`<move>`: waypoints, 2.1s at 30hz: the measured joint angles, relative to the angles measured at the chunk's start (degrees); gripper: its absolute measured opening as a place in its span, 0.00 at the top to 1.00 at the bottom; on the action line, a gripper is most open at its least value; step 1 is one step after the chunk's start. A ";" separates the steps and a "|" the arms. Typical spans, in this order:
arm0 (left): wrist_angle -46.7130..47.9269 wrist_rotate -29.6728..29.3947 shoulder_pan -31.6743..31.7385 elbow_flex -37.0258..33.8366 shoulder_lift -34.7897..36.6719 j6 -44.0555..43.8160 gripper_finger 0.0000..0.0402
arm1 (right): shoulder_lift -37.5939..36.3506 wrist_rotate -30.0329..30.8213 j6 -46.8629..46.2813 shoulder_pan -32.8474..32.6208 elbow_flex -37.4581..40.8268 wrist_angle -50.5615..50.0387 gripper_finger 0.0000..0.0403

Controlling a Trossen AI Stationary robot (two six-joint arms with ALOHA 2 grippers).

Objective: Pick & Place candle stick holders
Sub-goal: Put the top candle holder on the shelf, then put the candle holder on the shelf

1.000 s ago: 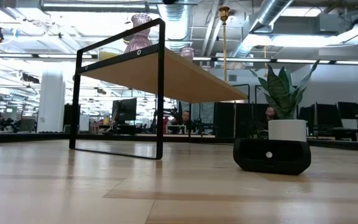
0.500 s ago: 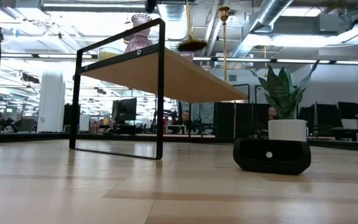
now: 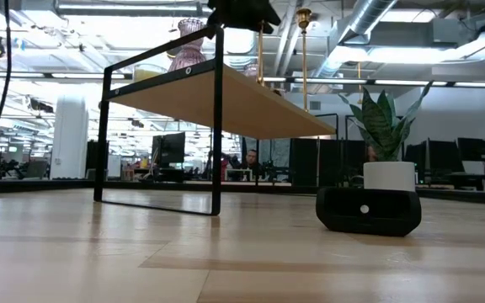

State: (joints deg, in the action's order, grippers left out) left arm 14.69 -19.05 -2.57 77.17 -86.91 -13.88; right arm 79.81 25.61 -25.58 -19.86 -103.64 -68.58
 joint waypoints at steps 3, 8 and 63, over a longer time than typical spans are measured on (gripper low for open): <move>-0.13 -0.45 0.44 0.00 0.02 0.03 0.79 | 0.00 0.00 0.02 0.00 -0.02 0.00 0.28; -0.12 -0.46 0.37 0.00 -0.18 -0.05 0.79 | 0.00 0.00 0.02 0.00 0.00 0.01 0.28; 24.16 9.83 -3.43 0.04 19.28 0.48 0.31 | 0.04 -1.64 0.00 0.00 0.02 0.17 0.28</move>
State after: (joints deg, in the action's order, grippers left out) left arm 38.85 -9.22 -6.00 77.21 -67.64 -13.40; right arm 79.85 23.97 -25.58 -19.86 -103.61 -68.41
